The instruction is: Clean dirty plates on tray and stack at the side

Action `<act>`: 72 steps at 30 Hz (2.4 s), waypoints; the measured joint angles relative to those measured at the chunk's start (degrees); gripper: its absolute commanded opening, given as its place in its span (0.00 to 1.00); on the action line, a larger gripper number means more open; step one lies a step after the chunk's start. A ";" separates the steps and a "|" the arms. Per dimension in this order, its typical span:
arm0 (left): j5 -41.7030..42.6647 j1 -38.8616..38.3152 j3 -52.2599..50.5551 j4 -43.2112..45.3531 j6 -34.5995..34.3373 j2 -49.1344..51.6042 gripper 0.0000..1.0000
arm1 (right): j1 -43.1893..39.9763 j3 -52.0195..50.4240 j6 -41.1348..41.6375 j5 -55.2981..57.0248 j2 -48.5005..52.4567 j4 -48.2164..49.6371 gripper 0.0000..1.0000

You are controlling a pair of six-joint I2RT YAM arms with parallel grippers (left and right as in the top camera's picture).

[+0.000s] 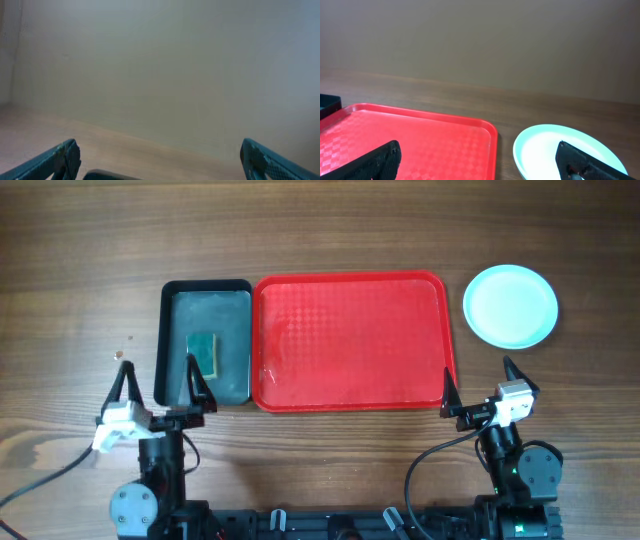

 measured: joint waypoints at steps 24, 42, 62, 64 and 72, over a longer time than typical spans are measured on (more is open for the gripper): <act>6.38 0.02 -8.83 -10.21 8.20 -0.02 1.00 | 0.00 0.00 0.00 0.00 0.00 -0.02 1.00; 8.66 1.44 -8.83 -10.03 13.22 -0.02 1.00 | 0.00 0.00 0.00 0.00 0.00 0.00 1.00; 8.66 1.44 -8.83 -10.03 13.22 -0.02 1.00 | 0.00 0.00 0.00 0.00 0.00 0.00 1.00; 8.66 1.44 -8.83 -10.03 13.22 -0.02 1.00 | 0.00 0.00 0.00 0.00 0.00 0.00 1.00; 8.66 1.44 -8.83 -10.03 13.22 -0.02 1.00 | 0.00 0.00 0.00 0.00 0.00 0.00 1.00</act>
